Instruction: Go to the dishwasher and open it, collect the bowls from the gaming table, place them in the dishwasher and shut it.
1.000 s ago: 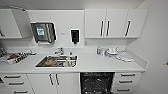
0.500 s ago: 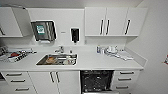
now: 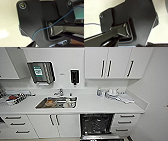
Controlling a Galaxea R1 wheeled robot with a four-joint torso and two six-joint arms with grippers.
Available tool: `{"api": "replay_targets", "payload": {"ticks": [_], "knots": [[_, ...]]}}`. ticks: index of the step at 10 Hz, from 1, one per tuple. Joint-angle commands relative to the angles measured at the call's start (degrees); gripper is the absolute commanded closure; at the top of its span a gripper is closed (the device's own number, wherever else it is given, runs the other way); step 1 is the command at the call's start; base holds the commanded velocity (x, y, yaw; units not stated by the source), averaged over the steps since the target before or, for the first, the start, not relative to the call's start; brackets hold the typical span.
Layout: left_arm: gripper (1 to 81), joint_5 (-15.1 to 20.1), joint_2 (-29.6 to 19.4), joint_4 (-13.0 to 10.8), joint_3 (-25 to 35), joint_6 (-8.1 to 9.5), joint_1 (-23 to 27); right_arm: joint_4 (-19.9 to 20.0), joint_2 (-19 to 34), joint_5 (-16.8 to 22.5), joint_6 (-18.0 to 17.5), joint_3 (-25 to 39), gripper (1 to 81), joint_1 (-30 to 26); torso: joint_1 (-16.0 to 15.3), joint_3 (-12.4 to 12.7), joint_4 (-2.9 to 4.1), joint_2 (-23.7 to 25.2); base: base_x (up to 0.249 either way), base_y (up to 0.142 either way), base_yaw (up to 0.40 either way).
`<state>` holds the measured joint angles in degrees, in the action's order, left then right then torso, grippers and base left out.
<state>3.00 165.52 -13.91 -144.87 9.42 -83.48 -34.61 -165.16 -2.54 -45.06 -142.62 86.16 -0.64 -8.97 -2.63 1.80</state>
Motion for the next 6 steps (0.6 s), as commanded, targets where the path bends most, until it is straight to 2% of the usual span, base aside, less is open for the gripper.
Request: {"api": "replay_targets", "payload": {"ticks": [1, 4, 6], "knots": [[1.0, 3.0, 0.6, 0.1, -1.6, 0.16, 2.6, -1.1, 0.3, 2.0, 0.1, 0.2, 1.0, -2.6, 0.0, 0.0, 0.00, 0.0, 0.000, 0.000, 0.000], [1.0, 3.2, 4.5, 0.5, -7.4, 0.34, 2.6, -1.9, -1.2, 2.1, 0.0, -2.6, 1.0, -2.6, 0.1, 0.0, 0.00, -0.7, 0.000, 0.000, 0.000], [1.0, 3.6, 5.9, 2.7, -9.8, 0.24, 1.8, -1.5, -3.0, 2.1, 0.0, -5.8, 1.0, -2.2, 0.2, 0.0, 0.00, -0.7, 0.000, 0.000, 0.000]]}}
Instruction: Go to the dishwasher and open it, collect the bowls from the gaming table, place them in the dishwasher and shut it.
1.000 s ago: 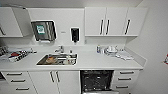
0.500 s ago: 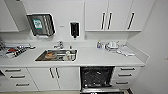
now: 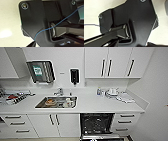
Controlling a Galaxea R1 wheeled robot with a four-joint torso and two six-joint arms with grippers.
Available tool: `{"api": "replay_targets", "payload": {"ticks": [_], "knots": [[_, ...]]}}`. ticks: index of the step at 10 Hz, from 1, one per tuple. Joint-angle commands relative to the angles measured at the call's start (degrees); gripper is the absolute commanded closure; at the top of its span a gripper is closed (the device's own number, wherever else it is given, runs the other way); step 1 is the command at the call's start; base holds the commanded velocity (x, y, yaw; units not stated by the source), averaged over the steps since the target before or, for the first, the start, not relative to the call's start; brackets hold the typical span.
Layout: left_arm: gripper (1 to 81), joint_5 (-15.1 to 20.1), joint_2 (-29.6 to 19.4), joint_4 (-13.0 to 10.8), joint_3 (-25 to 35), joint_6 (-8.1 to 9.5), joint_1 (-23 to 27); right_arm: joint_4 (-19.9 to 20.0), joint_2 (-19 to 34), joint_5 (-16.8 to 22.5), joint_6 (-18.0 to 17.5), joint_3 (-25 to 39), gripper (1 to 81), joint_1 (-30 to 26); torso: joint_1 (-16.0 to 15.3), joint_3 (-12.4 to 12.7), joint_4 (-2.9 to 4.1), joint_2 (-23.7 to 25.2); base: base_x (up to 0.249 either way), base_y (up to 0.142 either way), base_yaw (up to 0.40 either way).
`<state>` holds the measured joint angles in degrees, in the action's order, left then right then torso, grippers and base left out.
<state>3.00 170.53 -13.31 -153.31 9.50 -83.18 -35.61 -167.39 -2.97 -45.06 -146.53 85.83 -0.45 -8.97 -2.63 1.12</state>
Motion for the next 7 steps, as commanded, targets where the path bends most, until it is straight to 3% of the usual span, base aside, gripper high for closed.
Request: {"api": "replay_targets", "payload": {"ticks": [1, 4, 5, 7], "knots": [[1.0, 3.6, 0.9, 2.8, -1.4, -0.09, 1.2, -0.5, -1.2, 2.6, 0.0, -2.3, 1.0, -1.8, 0.0, 0.0, 0.00, 0.0, 0.000, 0.000, 0.000], [1.0, 3.0, 0.3, 2.5, -1.3, -0.27, 0.9, -0.5, -1.4, 2.5, 0.0, -2.2, 1.0, -1.6, 0.0, 4.2, 0.00, 0.0, 0.000, 0.000, 0.000], [1.0, 3.0, 0.5, 2.7, -1.4, -0.27, 0.9, -0.5, -1.4, 2.5, 0.0, -2.3, 1.0, -1.6, 0.0, 2.4, 0.00, 0.0, 0.000, 0.000, 0.000], [1.0, 3.0, 0.5, 3.0, -1.4, -0.18, 1.0, -0.3, -1.8, 3.4, -0.5, -2.6, 1.0, -2.1, 0.1, 3.8, 0.00, 0.0, 0.000, 0.000, 0.000]]}}
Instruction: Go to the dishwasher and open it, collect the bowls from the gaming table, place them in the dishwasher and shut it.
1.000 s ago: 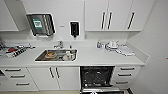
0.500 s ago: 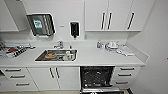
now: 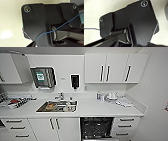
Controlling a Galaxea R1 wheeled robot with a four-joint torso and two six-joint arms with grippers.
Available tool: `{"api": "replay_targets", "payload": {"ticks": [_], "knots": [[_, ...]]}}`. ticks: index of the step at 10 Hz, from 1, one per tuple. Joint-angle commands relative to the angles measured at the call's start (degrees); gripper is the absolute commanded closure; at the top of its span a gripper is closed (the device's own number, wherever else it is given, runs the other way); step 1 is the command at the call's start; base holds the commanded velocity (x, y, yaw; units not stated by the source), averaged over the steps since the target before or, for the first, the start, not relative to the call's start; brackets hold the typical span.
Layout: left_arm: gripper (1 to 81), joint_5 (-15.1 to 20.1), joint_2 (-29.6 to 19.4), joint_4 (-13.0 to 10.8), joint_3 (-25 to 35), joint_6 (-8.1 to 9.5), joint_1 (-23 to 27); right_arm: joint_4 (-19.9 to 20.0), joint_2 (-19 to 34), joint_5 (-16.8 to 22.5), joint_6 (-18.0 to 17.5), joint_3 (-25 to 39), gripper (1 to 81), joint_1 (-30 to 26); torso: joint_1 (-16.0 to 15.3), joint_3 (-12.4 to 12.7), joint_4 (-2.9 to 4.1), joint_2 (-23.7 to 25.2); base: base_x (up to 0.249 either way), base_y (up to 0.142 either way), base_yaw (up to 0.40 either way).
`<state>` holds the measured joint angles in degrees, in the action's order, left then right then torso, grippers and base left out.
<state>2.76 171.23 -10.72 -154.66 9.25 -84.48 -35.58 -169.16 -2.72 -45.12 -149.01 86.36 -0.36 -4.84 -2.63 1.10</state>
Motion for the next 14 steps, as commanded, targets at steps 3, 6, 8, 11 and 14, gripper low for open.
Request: {"api": "replay_targets", "payload": {"ticks": [3, 6, 8, 11, 14], "knots": [[1.0, 3.3, 0.3, 0.3, -0.4, 0.24, 3.2, -0.2, -3.1, 3.3, -0.6, -5.6, 1.0, -2.0, 0.0, -0.1, 0.00, 0.0, 0.000, 0.000, 0.000], [1.0, 3.7, 1.7, 0.6, -3.7, 0.42, 3.2, 1.2, -6.3, 3.0, -0.8, -10.9, 1.0, 0.5, 0.0, -0.1, 0.00, 0.0, 0.000, 0.000, 0.000], [1.0, 3.7, 2.7, 0.6, -6.3, 0.42, 3.2, 8.8, -8.8, 1.9, 1.2, -15.4, 1.0, 1.1, 0.0, 0.0, 0.00, 0.0, 0.000, 0.000, 0.000], [1.0, 3.1, 3.1, 0.6, -7.5, 0.33, 3.3, 19.8, -12.1, -0.8, 17.7, -21.0, 1.0, 2.1, 0.0, 0.0, 0.00, 0.0, 0.000, 0.000, 0.000], [1.0, 3.0, 3.2, 0.3, -7.6, 0.24, 3.6, 34.8, -12.1, -2.3, 34.7, -21.1, 1.0, 2.0, 0.0, 0.0, 0.00, 0.0, 0.000, 0.000, 0.000]]}}
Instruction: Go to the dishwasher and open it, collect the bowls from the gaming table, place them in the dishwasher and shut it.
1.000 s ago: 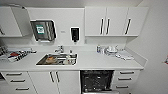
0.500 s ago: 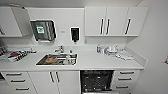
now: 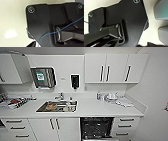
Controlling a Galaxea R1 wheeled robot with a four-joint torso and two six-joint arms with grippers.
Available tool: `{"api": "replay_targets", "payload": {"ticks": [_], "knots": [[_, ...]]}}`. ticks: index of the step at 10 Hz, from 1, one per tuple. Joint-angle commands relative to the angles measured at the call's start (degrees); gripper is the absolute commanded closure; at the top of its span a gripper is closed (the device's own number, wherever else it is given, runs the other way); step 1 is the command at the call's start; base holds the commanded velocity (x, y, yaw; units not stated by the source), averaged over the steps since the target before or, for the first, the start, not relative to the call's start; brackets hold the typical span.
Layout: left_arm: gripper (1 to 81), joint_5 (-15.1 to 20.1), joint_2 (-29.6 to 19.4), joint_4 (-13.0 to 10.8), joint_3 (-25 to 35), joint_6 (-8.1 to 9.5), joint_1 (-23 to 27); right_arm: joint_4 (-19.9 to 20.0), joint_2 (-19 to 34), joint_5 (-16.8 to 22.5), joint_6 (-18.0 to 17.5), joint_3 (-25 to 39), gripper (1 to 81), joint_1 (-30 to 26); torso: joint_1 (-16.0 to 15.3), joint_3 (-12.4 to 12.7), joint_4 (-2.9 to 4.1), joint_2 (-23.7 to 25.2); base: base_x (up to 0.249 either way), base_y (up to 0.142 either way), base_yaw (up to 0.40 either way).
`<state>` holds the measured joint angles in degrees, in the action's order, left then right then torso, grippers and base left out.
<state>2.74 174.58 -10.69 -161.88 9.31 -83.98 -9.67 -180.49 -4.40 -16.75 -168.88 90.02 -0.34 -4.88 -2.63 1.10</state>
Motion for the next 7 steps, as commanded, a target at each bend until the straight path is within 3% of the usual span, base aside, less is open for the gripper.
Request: {"api": "replay_targets", "payload": {"ticks": [1, 5, 7], "knots": [[1.0, 3.1, 0.0, 0.2, -0.4, 0.18, 3.2, 9.1, -0.8, -1.1, 6.5, -1.4, 1.0, -1.9, 0.0, 0.0, 0.00, 0.0, 0.000, 0.000, 0.000], [1.0, 3.1, 0.7, 0.1, -0.3, 0.09, 3.8, 6.8, 4.7, -0.5, 6.6, 7.1, 1.0, -5.2, 0.0, 0.0, 0.00, 0.0, 0.000, 0.000, 0.000], [1.0, 3.1, 0.9, 0.1, -0.3, 0.09, 4.2, 6.8, 4.8, -0.3, 6.6, 7.0, 1.0, -6.7, 0.0, 0.0, 0.00, 0.0, 0.000, 0.000, 0.000]]}}
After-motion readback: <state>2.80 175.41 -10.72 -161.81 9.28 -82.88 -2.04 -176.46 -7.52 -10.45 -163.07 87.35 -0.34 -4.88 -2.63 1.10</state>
